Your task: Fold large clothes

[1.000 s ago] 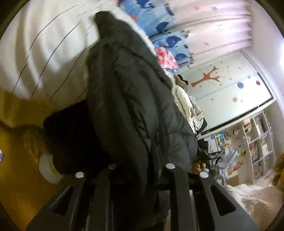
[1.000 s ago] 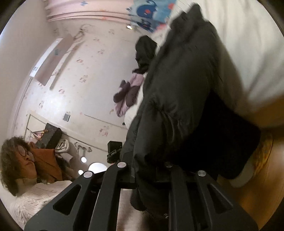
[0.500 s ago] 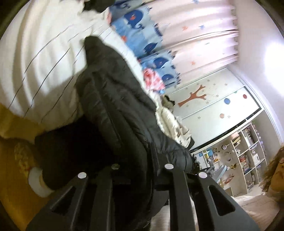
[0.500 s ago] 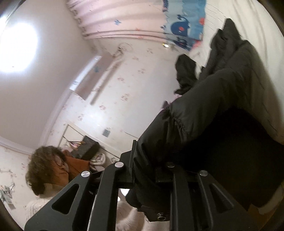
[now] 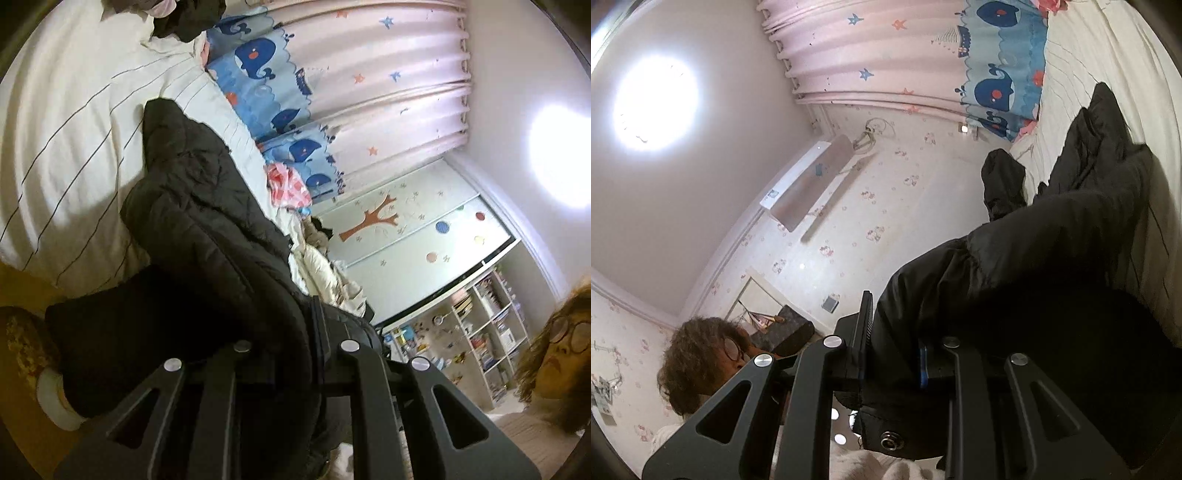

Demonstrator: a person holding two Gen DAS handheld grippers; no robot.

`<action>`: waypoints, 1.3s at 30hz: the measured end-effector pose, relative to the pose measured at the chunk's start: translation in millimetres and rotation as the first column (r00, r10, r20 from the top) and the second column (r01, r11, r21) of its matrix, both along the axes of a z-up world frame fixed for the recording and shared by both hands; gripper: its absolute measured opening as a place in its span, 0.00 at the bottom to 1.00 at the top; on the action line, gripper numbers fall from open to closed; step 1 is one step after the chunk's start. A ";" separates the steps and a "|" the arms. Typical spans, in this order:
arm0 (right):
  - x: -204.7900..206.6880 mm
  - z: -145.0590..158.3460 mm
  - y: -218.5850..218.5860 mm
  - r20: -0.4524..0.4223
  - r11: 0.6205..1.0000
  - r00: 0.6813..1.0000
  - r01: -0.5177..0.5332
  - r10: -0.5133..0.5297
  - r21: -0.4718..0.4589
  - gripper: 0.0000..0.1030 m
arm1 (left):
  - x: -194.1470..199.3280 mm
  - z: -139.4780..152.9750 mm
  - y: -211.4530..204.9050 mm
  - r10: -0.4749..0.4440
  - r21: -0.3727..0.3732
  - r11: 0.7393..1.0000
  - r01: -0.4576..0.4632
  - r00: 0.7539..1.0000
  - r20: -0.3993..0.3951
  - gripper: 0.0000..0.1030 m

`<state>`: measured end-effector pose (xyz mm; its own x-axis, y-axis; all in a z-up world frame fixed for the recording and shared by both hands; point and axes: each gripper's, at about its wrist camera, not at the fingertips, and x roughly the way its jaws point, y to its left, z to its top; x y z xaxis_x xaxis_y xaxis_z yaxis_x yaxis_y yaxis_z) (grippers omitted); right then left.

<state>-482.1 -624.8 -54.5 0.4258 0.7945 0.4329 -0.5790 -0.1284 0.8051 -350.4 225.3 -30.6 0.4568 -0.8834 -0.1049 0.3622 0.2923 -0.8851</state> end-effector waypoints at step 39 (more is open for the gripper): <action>367.6 32.6 -16.4 -0.421 0.918 0.819 0.309 -0.390 -0.249 0.19 | 342.8 -4.9 -17.0 0.379 0.092 0.925 -0.368 0.893 -0.244 0.15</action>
<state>-114.5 -641.2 -22.0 0.8034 0.5955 0.0005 -0.1245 0.1670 0.9781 -7.6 208.3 -35.5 0.7053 -0.6451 -0.2940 -0.0151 0.4009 -0.9160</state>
